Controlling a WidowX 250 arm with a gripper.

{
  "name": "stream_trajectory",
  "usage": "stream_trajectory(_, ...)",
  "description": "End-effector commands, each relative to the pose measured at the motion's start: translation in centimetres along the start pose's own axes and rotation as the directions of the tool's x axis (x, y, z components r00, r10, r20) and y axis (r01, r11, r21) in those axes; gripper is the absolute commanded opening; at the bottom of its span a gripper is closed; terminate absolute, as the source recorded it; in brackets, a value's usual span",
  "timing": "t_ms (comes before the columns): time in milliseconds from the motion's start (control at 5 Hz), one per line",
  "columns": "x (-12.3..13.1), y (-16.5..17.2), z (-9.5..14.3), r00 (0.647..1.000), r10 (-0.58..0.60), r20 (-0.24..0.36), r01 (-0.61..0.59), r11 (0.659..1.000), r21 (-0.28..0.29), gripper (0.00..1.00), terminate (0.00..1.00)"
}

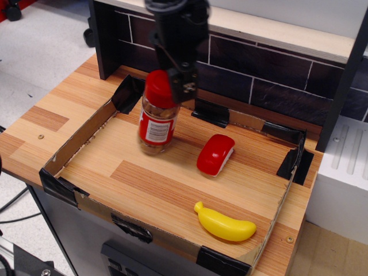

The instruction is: Upright basil bottle

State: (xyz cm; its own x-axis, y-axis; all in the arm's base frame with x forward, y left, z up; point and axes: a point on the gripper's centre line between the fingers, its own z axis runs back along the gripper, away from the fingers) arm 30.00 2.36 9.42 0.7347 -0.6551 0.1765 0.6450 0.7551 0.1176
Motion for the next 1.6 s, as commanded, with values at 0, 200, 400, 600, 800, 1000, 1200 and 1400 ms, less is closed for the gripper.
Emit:
stream_trajectory(0,-3.1,1.0,1.1,0.986,-0.094,0.140,0.089,0.995,0.036,0.00,0.00)
stream_trajectory(200,-3.3,1.5,1.1,0.993,-0.060,0.106,0.057,0.998,0.029,0.00,0.00)
stream_trajectory(400,-2.6,2.0,0.8,0.997,-0.012,0.077,0.010,1.000,0.021,1.00,0.00)
stream_trajectory(600,-1.6,2.0,1.0,0.998,0.015,0.065,-0.016,1.000,0.009,1.00,0.00)
stream_trajectory(800,-0.9,1.8,1.6,0.997,0.018,0.075,-0.018,1.000,0.007,1.00,0.00)
stream_trajectory(1000,-0.3,2.0,2.9,0.996,0.032,0.085,-0.034,0.999,0.021,1.00,0.00)
stream_trajectory(1200,0.4,2.2,6.5,0.995,0.056,0.081,-0.059,0.998,0.032,1.00,0.00)
stream_trajectory(1400,1.1,2.1,10.2,0.990,0.107,0.093,-0.107,0.994,-0.011,1.00,0.00)
